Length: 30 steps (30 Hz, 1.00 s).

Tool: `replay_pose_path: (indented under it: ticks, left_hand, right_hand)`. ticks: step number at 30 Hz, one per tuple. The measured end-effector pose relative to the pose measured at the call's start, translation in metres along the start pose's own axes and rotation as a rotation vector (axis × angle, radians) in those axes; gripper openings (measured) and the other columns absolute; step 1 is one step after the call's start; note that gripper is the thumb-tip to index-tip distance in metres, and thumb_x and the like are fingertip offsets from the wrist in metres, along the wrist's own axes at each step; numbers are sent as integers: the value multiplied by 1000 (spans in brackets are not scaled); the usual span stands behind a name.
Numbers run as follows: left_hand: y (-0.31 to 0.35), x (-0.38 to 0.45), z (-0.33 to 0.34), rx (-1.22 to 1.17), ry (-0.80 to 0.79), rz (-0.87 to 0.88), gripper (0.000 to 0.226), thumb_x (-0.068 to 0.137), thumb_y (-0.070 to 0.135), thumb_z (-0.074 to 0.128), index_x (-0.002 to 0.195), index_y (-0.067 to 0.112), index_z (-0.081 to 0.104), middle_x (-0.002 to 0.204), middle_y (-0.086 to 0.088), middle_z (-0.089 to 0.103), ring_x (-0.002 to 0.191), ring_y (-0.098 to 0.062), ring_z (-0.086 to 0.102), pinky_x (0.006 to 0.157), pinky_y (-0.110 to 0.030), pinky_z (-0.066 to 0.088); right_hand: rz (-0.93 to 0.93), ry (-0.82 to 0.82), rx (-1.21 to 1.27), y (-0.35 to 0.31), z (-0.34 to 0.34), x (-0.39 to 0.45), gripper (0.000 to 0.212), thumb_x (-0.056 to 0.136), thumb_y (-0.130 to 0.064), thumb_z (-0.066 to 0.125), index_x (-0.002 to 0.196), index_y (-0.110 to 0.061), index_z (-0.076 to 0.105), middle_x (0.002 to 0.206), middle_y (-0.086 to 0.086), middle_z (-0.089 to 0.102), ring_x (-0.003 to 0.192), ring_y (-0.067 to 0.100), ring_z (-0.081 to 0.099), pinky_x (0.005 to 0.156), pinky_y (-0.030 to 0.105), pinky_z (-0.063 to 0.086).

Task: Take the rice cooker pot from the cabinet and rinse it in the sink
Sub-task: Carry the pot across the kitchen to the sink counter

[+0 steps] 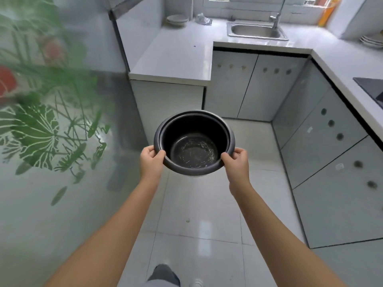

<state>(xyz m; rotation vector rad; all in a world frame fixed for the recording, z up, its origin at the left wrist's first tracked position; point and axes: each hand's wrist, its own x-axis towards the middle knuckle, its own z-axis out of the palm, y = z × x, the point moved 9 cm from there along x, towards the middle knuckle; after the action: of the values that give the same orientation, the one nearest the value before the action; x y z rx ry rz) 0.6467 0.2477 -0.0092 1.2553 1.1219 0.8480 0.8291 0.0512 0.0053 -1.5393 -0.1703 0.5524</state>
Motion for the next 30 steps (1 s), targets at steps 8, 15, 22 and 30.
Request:
replay_pose_path:
  ticks: [8, 15, 22, 30]
  left_hand:
    - [12, 75, -2, 19, 53, 8, 12, 80, 5, 54, 91, 10, 55, 70, 6, 64, 66, -10, 57, 66, -21, 46]
    - [33, 174, 14, -27, 46, 9, 13, 82, 3, 53, 94, 8, 54, 70, 4, 62, 66, -11, 54, 65, -19, 46]
    - [64, 251, 40, -42, 31, 38, 22, 83, 6, 56, 78, 27, 51, 70, 17, 61, 61, 5, 58, 54, -3, 42]
    - [90, 333, 76, -74, 51, 53, 18, 84, 5, 56, 84, 22, 55, 73, 17, 63, 64, 5, 60, 56, -3, 44]
  right_hand:
    - [-11, -66, -39, -11, 64, 67, 21, 82, -7, 53, 87, -24, 41, 86, 1, 61, 72, 7, 55, 57, 15, 43]
    - [-43, -38, -41, -32, 130, 146, 21, 82, -7, 54, 87, -23, 41, 84, 1, 59, 72, 9, 55, 60, 19, 41]
    - [-88, 6, -26, -59, 167, 211, 22, 82, -7, 55, 87, -24, 42, 85, -2, 61, 70, 3, 58, 48, 6, 43]
    - [-118, -3, -15, -80, 207, 298, 22, 81, -7, 54, 87, -24, 43, 84, -5, 63, 58, -14, 58, 49, 4, 43]
